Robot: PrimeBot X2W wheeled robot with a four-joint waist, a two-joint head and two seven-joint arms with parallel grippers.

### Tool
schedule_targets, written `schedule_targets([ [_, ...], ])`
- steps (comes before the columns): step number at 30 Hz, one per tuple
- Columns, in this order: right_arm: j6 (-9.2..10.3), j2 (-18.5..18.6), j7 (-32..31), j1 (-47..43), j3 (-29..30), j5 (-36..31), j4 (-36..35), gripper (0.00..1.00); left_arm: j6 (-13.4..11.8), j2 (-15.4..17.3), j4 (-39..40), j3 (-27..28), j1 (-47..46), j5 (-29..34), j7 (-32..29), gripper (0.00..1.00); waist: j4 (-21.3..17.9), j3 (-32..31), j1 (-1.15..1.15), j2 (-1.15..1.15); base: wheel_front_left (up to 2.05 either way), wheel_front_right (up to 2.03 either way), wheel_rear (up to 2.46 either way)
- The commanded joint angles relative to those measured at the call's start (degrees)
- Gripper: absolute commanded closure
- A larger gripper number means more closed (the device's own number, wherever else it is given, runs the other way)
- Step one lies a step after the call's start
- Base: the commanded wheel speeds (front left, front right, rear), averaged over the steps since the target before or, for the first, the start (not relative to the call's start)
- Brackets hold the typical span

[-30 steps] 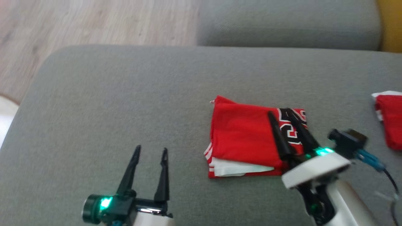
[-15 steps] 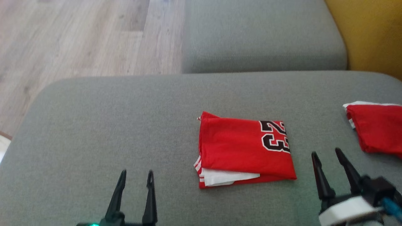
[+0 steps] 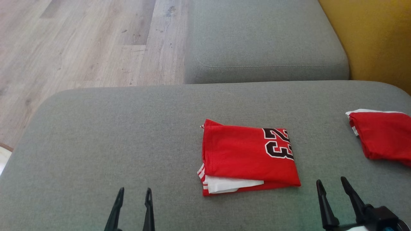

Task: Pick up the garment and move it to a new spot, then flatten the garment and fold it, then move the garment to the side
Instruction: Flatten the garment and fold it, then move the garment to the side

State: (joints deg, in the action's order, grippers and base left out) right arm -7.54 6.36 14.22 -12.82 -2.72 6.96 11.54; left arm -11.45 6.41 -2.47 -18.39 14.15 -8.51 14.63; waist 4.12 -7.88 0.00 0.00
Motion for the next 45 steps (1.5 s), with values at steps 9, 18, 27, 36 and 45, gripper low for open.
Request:
schedule_targets([
  [9,0.05,0.1,0.8,1.6,-0.8,-0.5,-1.5,0.00,1.6,-1.7,1.1,3.3,-1.5,1.5,0.4,0.00,0.2,-0.3,0.00,0.00,0.00,0.00,0.00],
  [18,0.05,0.2,0.8,1.7,-0.5,-1.1,-1.3,0.00,2.5,-2.3,1.0,4.2,-1.3,2.1,0.4,0.00,0.2,-0.2,0.00,0.00,0.00,0.00,0.00],
  [27,0.05,0.3,0.8,2.1,-0.1,-1.1,-0.8,0.00,3.2,-2.9,1.0,4.4,-1.7,1.5,0.4,0.00,0.6,0.9,0.00,0.00,0.00,0.00,0.00],
  [36,0.05,1.1,0.8,7.0,-0.9,2.2,5.5,0.00,3.1,-3.4,1.7,3.5,-3.6,1.4,0.4,0.00,1.6,5.0,0.00,0.00,0.00,0.00,0.00],
  [45,0.05,1.6,-5.8,15.8,-1.4,9.3,13.0,0.00,2.7,-3.5,1.1,1.1,-5.7,1.1,0.4,0.00,3.0,9.8,0.00,0.00,0.00,0.00,0.00],
])
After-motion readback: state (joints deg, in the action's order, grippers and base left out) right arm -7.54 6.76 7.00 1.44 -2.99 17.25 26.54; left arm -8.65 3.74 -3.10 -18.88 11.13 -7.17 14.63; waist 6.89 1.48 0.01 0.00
